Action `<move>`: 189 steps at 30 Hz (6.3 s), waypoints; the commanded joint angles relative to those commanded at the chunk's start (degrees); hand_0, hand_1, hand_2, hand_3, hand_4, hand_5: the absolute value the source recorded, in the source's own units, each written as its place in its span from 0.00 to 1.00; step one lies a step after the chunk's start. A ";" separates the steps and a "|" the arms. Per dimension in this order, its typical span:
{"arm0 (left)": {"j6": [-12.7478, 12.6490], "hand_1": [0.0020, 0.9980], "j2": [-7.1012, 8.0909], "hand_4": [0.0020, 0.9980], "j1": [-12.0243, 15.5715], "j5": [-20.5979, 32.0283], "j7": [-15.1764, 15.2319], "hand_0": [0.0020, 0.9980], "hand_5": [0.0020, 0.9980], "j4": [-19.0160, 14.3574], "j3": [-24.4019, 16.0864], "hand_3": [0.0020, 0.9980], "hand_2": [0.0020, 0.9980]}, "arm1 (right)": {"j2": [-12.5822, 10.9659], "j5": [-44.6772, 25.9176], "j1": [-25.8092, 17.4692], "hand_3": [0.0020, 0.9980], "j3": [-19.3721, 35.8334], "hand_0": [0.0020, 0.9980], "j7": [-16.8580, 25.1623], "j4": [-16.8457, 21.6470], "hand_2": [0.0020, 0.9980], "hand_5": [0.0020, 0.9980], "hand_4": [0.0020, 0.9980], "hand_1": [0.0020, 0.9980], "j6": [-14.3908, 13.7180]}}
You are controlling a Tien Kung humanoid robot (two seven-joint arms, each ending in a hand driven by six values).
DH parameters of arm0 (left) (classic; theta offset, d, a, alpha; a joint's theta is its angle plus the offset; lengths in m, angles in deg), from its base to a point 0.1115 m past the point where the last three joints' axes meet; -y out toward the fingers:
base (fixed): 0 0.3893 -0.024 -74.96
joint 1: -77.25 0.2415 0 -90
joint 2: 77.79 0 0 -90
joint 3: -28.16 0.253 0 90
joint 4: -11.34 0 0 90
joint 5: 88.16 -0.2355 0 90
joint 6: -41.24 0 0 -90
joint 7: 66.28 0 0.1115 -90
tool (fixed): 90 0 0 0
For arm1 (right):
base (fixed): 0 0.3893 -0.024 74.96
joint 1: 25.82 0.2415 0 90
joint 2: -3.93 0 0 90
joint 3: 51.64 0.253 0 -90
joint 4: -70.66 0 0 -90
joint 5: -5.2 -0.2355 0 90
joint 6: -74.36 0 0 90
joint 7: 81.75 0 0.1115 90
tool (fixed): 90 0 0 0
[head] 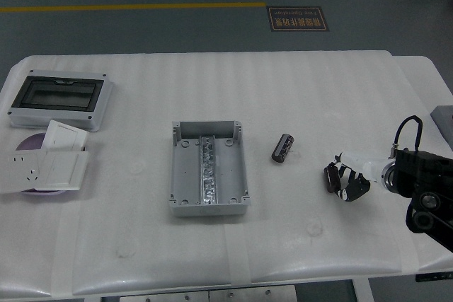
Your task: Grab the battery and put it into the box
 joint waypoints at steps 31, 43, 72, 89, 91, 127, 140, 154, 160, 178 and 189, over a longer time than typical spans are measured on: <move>0.36 0.64 -0.60 0.54 0.08 -1.11 -0.17 0.66 0.07 0.00 -0.74 0.61 0.55 | 13.31 -23.03 3.43 0.60 -3.57 0.61 29.70 0.93 0.52 0.20 0.59 0.57 -29.76; 0.63 0.64 -0.58 0.54 0.07 -1.12 -0.41 0.66 0.07 0.00 -0.77 0.61 0.55 | 14.72 -12.30 5.34 0.66 -8.35 0.69 28.67 -2.98 0.65 0.25 0.64 0.64 -27.94; 0.88 0.63 -0.74 0.51 -0.14 -0.77 -0.47 0.65 0.06 0.00 -0.56 0.60 0.54 | 14.74 8.06 7.97 0.98 -6.04 0.93 18.41 -11.73 0.81 0.36 0.82 0.79 -20.64; 0.82 0.62 -0.77 0.47 -0.24 -0.53 -0.40 0.65 0.05 0.00 -0.43 0.59 0.53 | 14.71 12.45 9.69 0.98 -7.57 0.94 11.16 -16.76 0.82 0.41 0.85 0.79 -12.97; 0.77 0.62 -0.78 0.47 -0.24 -0.35 -0.36 0.65 0.05 0.00 -0.33 0.59 0.53 | 14.88 12.14 9.70 0.98 -7.81 0.94 11.22 -16.88 0.82 0.41 0.85 0.79 -13.11; 0.48 0.62 -0.77 0.46 -0.29 -0.53 0.01 0.65 0.03 0.00 -0.30 0.59 0.53 | 15.20 12.95 8.56 0.63 -7.24 0.84 11.50 -17.69 0.57 0.49 0.84 0.68 -15.75; 0.57 0.62 -0.84 0.47 -0.24 -0.83 -0.02 0.65 0.04 0.00 -0.49 0.59 0.53 | 15.33 -6.14 6.94 0.59 -6.04 0.81 25.60 -5.89 0.53 0.51 0.83 0.66 -28.98; 0.94 0.62 -0.92 0.49 -0.12 -1.16 0.03 0.65 0.05 0.00 -0.31 0.59 0.53 | 16.47 -13.54 7.48 0.83 -11.46 0.87 30.40 -6.53 0.73 0.51 0.82 0.73 -30.81; 0.81 0.62 -1.00 0.48 -0.18 -1.43 0.39 0.65 0.05 0.00 -0.40 0.59 0.52 | 16.79 -10.28 7.52 0.88 -11.97 0.90 29.77 -7.45 0.75 0.51 0.82 0.74 -30.59; 1.05 0.61 -1.04 0.47 -0.01 -1.35 0.00 0.65 0.04 0.00 -0.65 0.58 0.52 | 16.86 -10.29 6.68 0.94 -8.93 0.94 29.88 -8.43 0.83 0.50 0.86 0.77 -30.24; 0.99 0.61 -1.29 0.46 -0.12 -0.68 -0.08 0.65 0.00 0.00 -0.40 0.58 0.52 | 14.51 -10.35 3.11 0.93 3.91 0.94 30.71 -8.82 0.84 0.49 0.86 0.77 -31.73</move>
